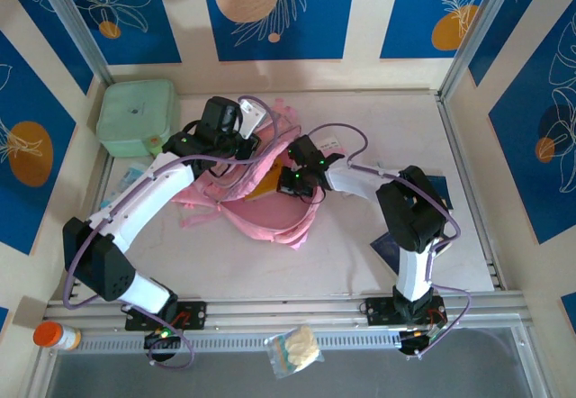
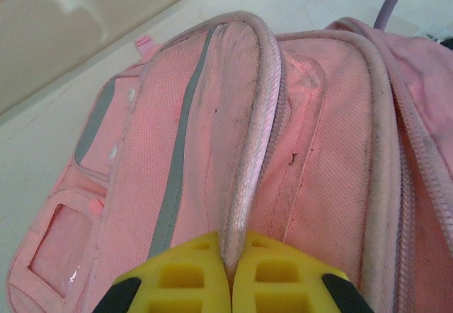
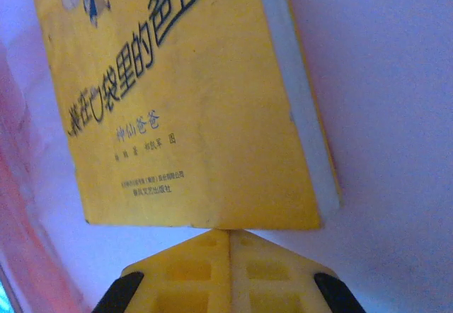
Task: Pack the student bag
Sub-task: Place the book in the student bag, then close the student bag at the center of the table.
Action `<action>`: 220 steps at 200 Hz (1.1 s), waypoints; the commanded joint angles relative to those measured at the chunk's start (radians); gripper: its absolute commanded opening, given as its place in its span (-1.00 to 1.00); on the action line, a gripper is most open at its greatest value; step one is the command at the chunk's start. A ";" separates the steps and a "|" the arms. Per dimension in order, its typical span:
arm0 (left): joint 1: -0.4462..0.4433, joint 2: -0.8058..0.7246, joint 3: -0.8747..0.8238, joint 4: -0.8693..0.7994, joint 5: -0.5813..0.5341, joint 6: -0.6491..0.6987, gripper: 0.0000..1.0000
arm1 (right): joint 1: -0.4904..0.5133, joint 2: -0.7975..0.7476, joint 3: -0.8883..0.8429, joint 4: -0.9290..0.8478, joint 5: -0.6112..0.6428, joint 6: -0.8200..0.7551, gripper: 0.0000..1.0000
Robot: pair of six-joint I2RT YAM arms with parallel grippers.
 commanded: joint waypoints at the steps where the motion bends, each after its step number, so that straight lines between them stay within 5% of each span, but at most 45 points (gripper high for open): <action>1: 0.007 -0.057 0.002 0.109 0.023 0.002 -1.00 | -0.035 0.002 0.032 0.067 0.107 -0.023 -1.00; 67: 0.006 -0.044 0.000 0.106 0.026 -0.025 -1.00 | -0.030 -0.147 -0.088 0.098 -0.015 -0.097 -0.95; 119: 0.004 -0.014 -0.072 0.077 0.117 -0.125 -1.00 | -0.061 -0.437 -0.159 -0.207 0.109 -0.147 -0.71; 154: -0.017 -0.020 -0.160 0.099 0.178 -0.219 -1.00 | -0.188 -0.567 -0.179 -0.378 0.118 -0.152 -0.63; 220: -0.178 -0.073 -0.359 0.254 0.227 -0.438 -0.09 | -0.431 -0.752 -0.254 -0.530 0.078 -0.136 -0.19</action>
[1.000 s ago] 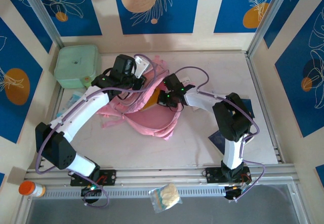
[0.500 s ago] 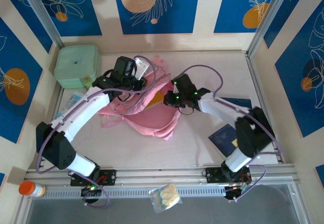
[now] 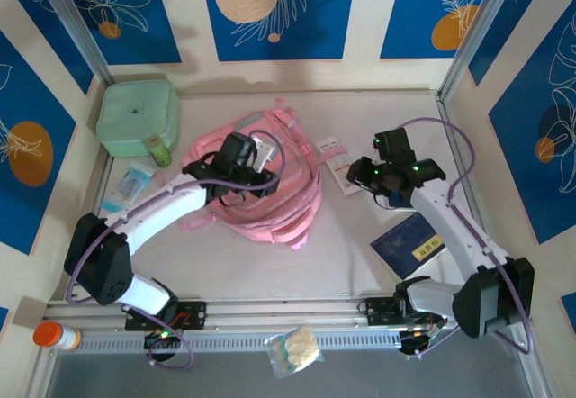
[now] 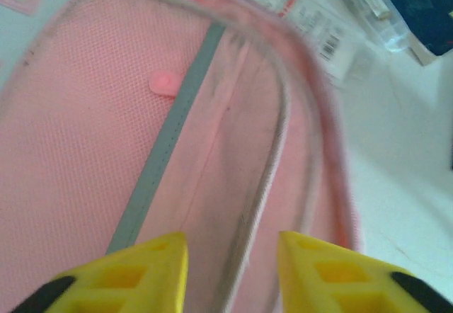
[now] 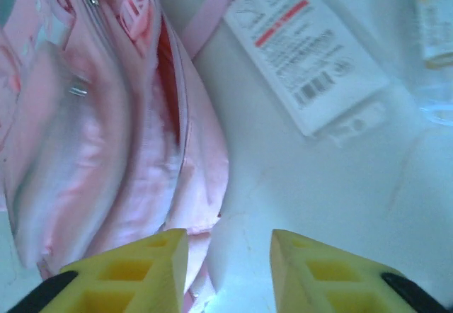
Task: Pack the student bag
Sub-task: Close the student bag at the center of the table, then rotate the book at the bottom-right of the table.
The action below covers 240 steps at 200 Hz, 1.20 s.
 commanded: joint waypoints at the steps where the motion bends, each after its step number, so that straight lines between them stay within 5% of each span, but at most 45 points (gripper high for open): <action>1: -0.060 -0.051 -0.041 0.095 0.040 -0.133 -0.08 | -0.068 -0.064 -0.041 -0.089 -0.022 0.006 -0.18; 27: -0.131 -0.069 -0.051 0.109 -0.011 -0.247 0.15 | -0.136 -0.114 -0.091 -0.083 -0.028 0.030 -0.01; 93: -0.328 0.027 -0.092 0.443 -0.037 -0.496 0.58 | -0.205 -0.149 -0.152 -0.143 -0.027 0.098 0.22; 147: -0.386 0.192 -0.006 0.530 -0.028 -0.537 0.67 | -0.355 -0.143 -0.226 -0.129 0.103 0.173 1.00; 240: -0.401 0.288 0.094 0.457 -0.011 -0.452 0.95 | -0.725 -0.003 -0.288 -0.011 0.159 0.166 0.99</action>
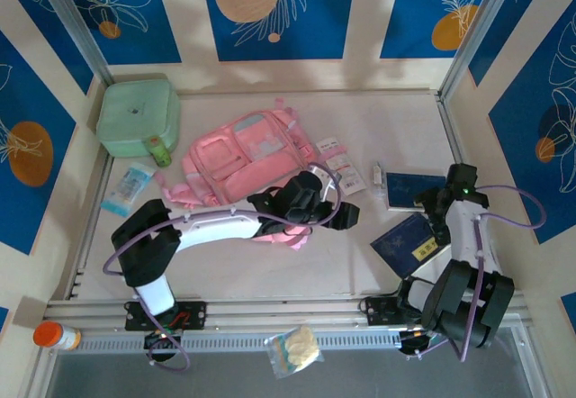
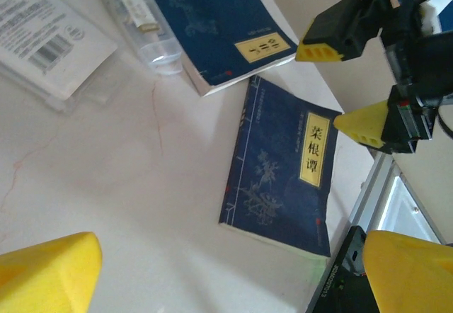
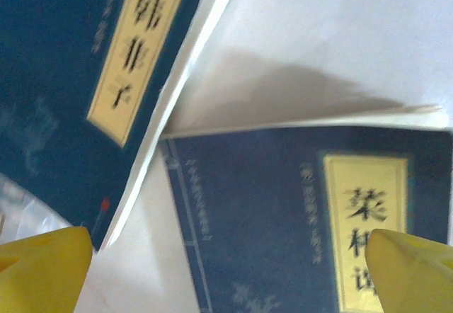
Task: Pack the student bag
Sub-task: Rotate the book at the bottom-right of the table.
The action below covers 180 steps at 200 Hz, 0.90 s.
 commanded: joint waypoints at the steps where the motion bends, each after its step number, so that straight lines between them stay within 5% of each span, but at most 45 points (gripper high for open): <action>1: -0.009 0.030 0.046 -0.032 0.017 0.046 0.96 | -0.060 0.035 -0.006 0.034 0.000 0.002 0.98; 97: -0.007 0.080 0.087 -0.065 0.026 0.075 0.99 | -0.217 0.160 -0.018 0.082 -0.077 -0.044 0.99; 180: -0.004 0.100 0.087 -0.065 0.014 0.069 0.99 | -0.091 0.297 0.033 0.122 -0.206 -0.099 0.99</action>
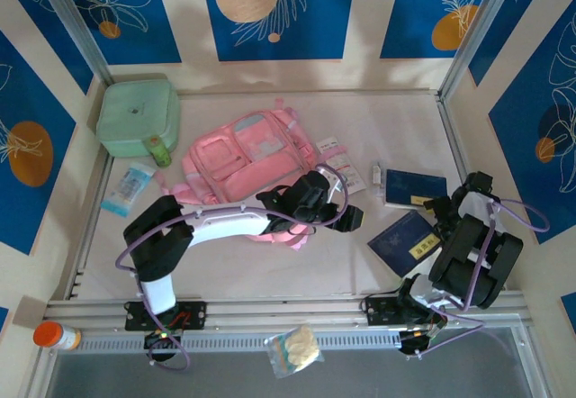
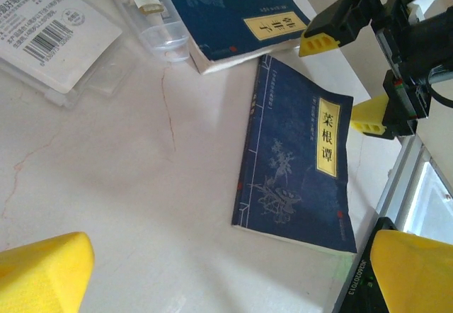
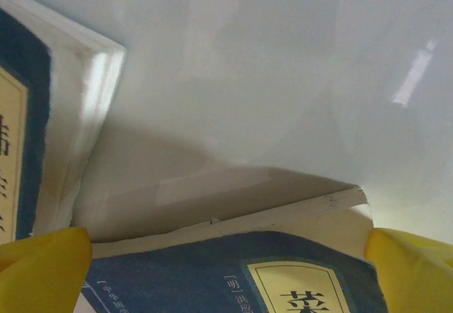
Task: Pack the student bag
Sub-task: Rotate the book at the bottom-right of the table.
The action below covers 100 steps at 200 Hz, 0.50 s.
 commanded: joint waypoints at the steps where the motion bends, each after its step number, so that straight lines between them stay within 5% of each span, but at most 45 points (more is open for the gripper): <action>1: -0.003 0.025 0.031 -0.012 0.010 0.018 0.99 | 0.073 0.049 0.034 0.015 -0.115 -0.035 0.99; 72: 0.001 0.065 0.051 -0.020 0.006 -0.004 0.86 | 0.378 0.159 0.154 -0.002 -0.195 -0.071 1.00; 100: 0.001 0.061 0.034 -0.023 -0.014 -0.035 0.73 | 0.391 0.113 0.165 -0.033 -0.216 -0.106 0.99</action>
